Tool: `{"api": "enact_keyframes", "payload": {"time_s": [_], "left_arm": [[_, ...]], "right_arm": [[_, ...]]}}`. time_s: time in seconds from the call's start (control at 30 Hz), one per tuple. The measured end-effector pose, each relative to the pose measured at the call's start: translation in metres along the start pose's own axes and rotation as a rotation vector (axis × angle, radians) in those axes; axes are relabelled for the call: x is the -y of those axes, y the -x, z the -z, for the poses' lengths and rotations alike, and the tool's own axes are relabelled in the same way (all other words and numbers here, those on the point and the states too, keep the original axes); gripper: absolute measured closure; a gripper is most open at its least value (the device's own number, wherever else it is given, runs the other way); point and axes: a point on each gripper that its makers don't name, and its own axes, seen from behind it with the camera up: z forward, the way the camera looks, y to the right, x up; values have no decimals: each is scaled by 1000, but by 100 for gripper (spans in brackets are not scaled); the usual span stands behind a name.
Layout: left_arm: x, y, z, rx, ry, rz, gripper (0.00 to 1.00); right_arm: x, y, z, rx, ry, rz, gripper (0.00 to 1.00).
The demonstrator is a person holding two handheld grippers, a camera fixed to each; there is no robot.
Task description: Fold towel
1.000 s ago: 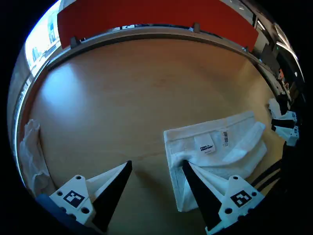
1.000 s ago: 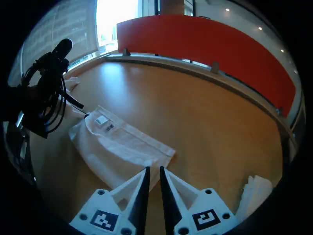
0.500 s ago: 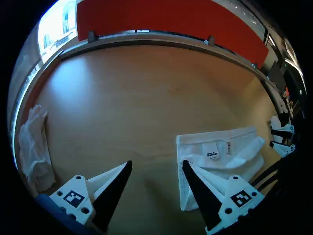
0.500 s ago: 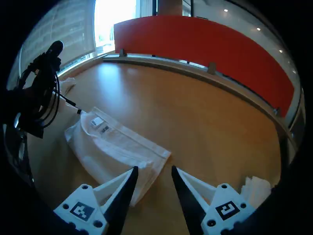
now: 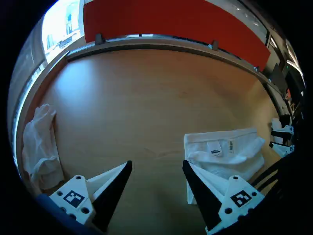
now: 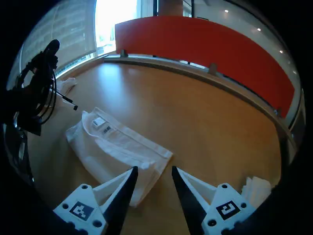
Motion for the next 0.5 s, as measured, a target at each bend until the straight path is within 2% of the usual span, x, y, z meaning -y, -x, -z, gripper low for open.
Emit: {"api": "enact_keyframes", "payload": {"time_s": [0.13,0.3,0.5], "left_arm": [[12,10,11,-1,-21,19,4],[29,27,26,1,-52,54,4],[49,47,45,2,-89,84,4]], "right_arm": [[6,-1,0,-3,-9,2,30],[15,-2,-3,-6,-22,9,8],[27,-6,-7,-12,-35,22,4]]}}
